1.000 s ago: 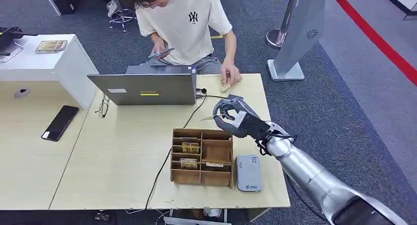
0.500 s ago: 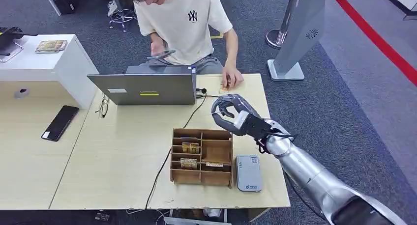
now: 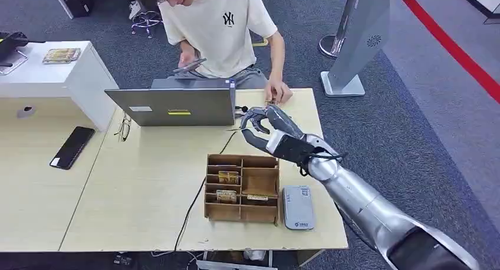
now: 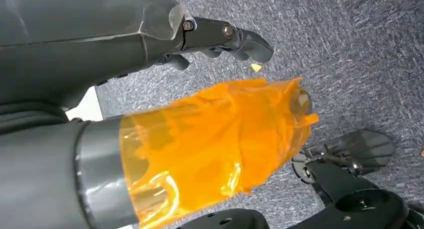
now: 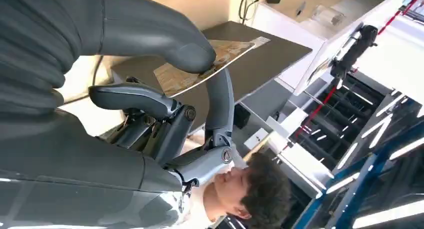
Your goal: Pass the card to the sensor for recognition and then transmit it.
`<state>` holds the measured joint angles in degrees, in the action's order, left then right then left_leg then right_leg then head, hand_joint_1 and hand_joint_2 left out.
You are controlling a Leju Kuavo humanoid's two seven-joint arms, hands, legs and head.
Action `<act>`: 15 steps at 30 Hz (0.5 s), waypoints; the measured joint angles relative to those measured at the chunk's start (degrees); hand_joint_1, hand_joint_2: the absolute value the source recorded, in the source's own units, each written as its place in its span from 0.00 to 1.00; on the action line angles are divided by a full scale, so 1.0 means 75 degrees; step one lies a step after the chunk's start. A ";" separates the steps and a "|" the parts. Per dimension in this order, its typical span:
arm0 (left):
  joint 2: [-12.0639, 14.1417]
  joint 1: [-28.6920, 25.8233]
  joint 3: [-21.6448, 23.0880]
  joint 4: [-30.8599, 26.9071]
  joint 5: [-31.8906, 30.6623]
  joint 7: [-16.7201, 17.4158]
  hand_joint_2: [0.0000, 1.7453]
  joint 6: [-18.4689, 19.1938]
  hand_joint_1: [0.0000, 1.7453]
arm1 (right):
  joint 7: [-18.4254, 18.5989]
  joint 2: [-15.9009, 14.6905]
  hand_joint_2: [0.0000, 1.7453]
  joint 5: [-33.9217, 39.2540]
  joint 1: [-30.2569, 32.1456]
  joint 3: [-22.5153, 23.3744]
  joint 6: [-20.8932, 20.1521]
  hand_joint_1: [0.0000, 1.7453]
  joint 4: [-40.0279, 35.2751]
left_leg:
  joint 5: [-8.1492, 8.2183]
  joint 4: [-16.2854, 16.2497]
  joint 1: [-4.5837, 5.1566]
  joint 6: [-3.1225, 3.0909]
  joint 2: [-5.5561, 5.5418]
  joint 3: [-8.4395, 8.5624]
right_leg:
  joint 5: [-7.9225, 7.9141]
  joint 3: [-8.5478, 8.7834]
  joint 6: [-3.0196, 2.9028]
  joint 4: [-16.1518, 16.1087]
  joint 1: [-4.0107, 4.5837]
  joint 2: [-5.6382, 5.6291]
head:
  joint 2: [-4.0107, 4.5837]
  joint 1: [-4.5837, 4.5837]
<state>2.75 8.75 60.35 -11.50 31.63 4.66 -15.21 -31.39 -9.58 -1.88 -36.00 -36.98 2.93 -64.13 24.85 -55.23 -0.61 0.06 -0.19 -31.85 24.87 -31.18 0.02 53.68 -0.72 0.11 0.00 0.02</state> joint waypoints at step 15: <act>0.0000 0.0144 0.0000 0.0000 -0.0321 0.0178 0.00 0.0099 0.00 | 0.0172 0.0884 1.00 -0.0735 -0.0948 -0.0341 0.0618 1.00 0.0904 | -0.0003 0.0000 -0.0002 0.0004 0.0002 0.0001 | -0.0002 -0.0002 -0.0002 0.0004 0.0001 -0.0005 | 0.0000 0.0000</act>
<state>2.75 9.83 60.35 -11.50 29.22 5.99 -14.47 -30.10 -2.95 -7.39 -43.11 -39.54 7.57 -57.35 24.83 -55.23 -0.62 0.09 -0.17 -31.85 24.85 -31.19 0.00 53.71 -0.72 0.07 0.00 0.02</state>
